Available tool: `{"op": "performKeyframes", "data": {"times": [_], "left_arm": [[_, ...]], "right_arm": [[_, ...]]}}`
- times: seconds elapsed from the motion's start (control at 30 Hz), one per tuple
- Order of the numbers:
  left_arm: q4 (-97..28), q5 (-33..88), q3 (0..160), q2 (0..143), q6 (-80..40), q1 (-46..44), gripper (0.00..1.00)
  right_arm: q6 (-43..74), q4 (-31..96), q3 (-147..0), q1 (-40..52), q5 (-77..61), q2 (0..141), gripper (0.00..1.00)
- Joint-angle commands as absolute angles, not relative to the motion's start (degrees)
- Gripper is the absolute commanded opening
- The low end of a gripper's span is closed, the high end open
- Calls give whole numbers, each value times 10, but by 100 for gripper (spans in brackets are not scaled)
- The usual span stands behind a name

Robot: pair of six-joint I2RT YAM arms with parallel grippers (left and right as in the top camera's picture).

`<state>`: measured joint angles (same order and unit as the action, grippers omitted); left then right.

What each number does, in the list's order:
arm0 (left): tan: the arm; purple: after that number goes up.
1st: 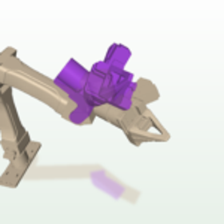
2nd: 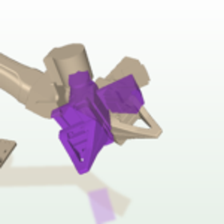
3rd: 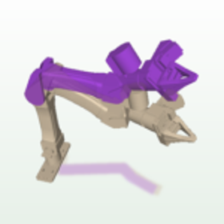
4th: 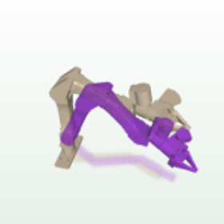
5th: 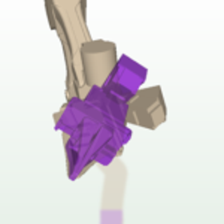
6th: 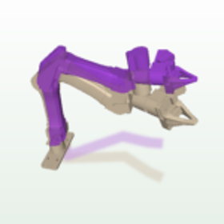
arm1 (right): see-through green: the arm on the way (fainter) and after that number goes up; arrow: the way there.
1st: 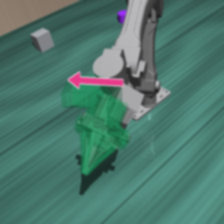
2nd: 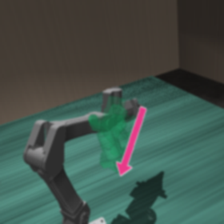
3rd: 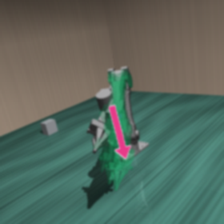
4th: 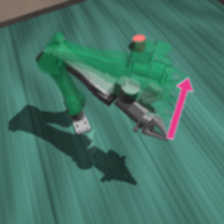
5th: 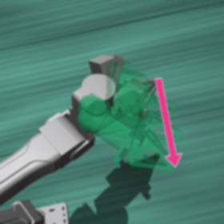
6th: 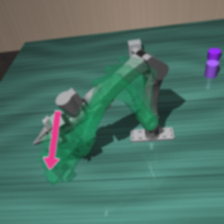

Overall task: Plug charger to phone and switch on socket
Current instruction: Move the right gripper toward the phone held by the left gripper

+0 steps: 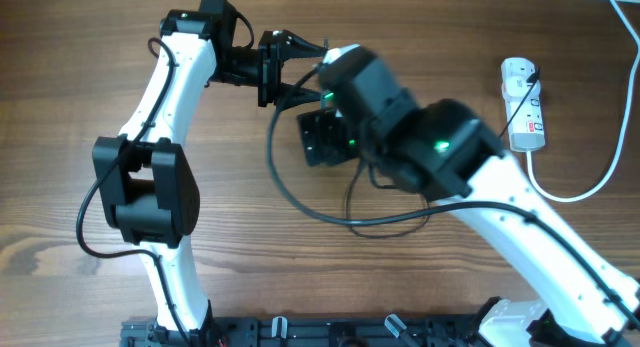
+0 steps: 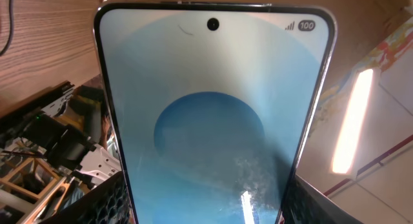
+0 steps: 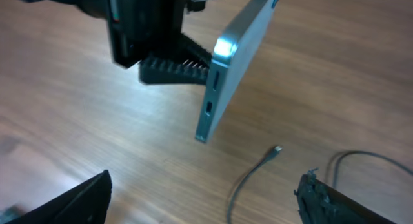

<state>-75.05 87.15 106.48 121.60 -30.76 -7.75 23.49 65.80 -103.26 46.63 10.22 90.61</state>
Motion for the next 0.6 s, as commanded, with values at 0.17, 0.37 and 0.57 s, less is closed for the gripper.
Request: {"op": "performKeyframes", "data": {"times": [0.17, 0.37, 0.57], "left_arm": [[-751, 899, 1077, 1198, -305, -75, 64], [-751, 899, 1077, 1198, -305, -75, 64], [-751, 899, 1077, 1198, -305, -76, 64]], "right_arm": [[270, 623, -1051, 499, 230, 931, 88], [281, 596, -1050, 499, 253, 956, 84], [321, 573, -1050, 499, 302, 981, 69]]}}
